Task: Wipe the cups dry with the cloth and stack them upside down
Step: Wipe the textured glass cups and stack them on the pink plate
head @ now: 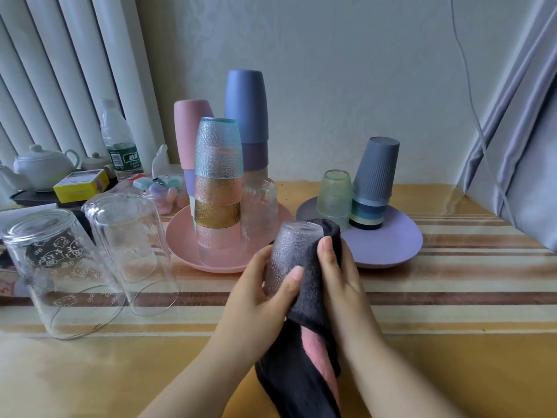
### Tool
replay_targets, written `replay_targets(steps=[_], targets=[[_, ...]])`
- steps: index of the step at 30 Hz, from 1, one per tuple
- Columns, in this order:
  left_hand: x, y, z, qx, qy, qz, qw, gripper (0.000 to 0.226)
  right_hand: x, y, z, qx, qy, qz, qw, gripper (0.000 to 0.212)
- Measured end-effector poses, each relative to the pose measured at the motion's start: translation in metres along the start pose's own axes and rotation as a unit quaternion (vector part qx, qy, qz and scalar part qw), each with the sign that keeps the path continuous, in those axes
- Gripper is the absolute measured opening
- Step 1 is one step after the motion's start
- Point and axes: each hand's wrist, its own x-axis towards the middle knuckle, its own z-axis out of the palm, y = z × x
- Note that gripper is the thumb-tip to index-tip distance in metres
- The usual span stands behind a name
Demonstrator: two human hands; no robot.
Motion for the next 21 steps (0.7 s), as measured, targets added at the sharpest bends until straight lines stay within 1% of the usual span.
replay_targets(steps=[2,4,5,7,8,10,12,13,14,15,16,17,18,19,21], targets=[[0.0,0.001,-0.002,-0.023,-0.032,-0.016,0.999,0.041,0.001,0.003,0.0,0.0,-0.003,0.003,1.0,0.051],[0.003,0.003,-0.01,-0.058,-0.069,-0.043,0.995,0.037,0.003,0.004,-0.003,0.016,-0.01,0.033,0.999,0.052],[0.004,0.005,-0.014,-0.083,-0.085,-0.063,0.991,0.037,0.003,0.003,-0.004,0.034,-0.027,0.053,0.998,0.051],[0.006,0.007,-0.02,-0.158,-0.111,-0.127,0.973,0.042,0.005,0.003,-0.005,0.104,-0.087,0.103,0.985,0.058],[0.007,0.008,-0.022,-0.201,-0.126,-0.16,0.958,0.047,0.005,0.002,-0.005,0.14,-0.111,0.124,0.976,0.06],[0.009,0.006,-0.024,-0.265,-0.141,-0.198,0.933,0.062,0.004,-0.002,-0.003,0.198,-0.147,0.137,0.959,0.057],[0.011,0.003,-0.022,-0.285,-0.135,-0.208,0.926,0.075,0.003,-0.001,-0.002,0.222,-0.161,0.131,0.953,0.057],[0.012,0.003,-0.021,-0.271,-0.119,-0.201,0.934,0.076,0.004,0.0,-0.003,0.215,-0.155,0.125,0.956,0.059],[0.011,0.005,-0.019,-0.237,-0.089,-0.191,0.948,0.072,0.003,0.001,-0.004,0.194,-0.139,0.12,0.964,0.06],[0.011,0.005,-0.017,-0.195,-0.049,-0.168,0.965,0.059,0.004,0.002,-0.005,0.16,-0.118,0.11,0.974,0.06],[0.01,0.003,-0.014,-0.146,0.001,-0.136,0.98,0.04,0.003,0.002,-0.005,0.122,-0.096,0.094,0.983,0.06],[0.01,0.003,-0.012,-0.088,0.054,-0.101,0.989,0.025,0.003,0.003,-0.005,0.085,-0.071,0.075,0.991,0.06],[0.009,0.002,-0.012,-0.032,0.091,-0.063,0.993,0.017,0.003,0.004,-0.005,0.053,-0.044,0.054,0.996,0.059],[0.009,-0.001,-0.012,0.014,0.105,-0.026,0.994,0.017,0.004,0.004,-0.005,0.025,-0.017,0.034,0.999,0.057],[0.006,-0.004,-0.01,0.083,0.088,0.025,0.992,0.023,0.004,0.004,-0.003,-0.002,0.011,0.01,1.0,0.05]])
